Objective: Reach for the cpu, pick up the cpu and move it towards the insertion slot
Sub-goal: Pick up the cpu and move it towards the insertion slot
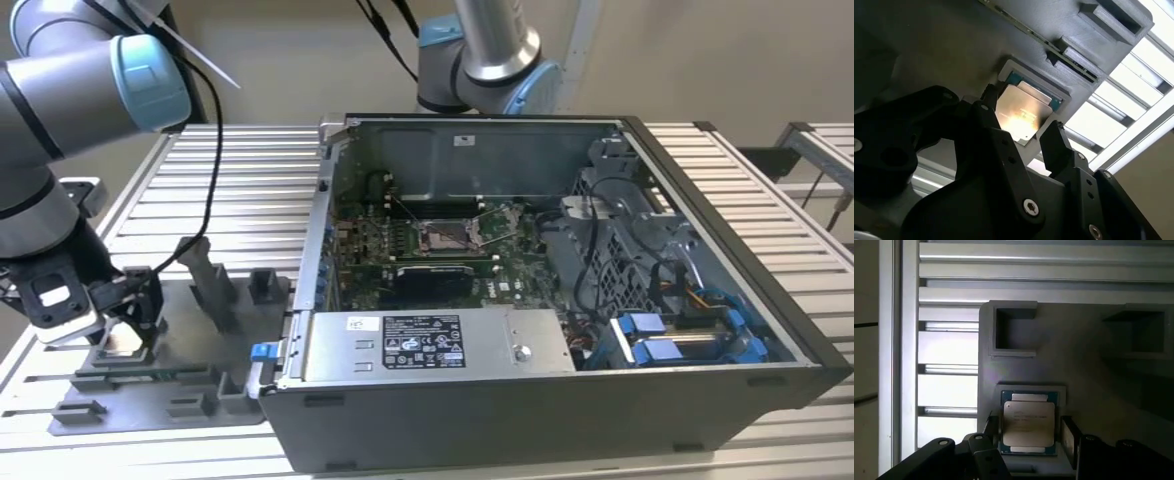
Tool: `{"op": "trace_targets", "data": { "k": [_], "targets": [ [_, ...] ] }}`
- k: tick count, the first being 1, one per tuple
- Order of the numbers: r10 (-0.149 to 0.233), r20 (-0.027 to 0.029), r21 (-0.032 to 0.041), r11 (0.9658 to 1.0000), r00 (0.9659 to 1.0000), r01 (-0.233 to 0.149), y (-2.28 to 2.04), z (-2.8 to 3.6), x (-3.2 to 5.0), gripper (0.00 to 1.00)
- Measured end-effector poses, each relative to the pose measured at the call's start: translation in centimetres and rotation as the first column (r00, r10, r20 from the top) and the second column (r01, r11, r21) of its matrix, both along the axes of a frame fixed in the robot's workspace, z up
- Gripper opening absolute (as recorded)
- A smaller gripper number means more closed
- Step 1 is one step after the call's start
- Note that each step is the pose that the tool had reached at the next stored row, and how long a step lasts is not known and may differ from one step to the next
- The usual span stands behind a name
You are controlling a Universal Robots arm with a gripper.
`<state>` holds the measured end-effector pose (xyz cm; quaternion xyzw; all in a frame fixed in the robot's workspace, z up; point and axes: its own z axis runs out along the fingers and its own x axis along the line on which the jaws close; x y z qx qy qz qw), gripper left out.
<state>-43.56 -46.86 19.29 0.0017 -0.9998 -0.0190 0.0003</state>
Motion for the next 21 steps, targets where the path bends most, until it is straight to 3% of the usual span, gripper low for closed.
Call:
{"op": "trace_targets", "data": {
  "k": [21],
  "targets": [
    [-0.013, -0.0002, -0.0001, 0.9999, 0.9999, 0.013, 0.71, -0.83, -0.05, 1.00]
  ]
}}
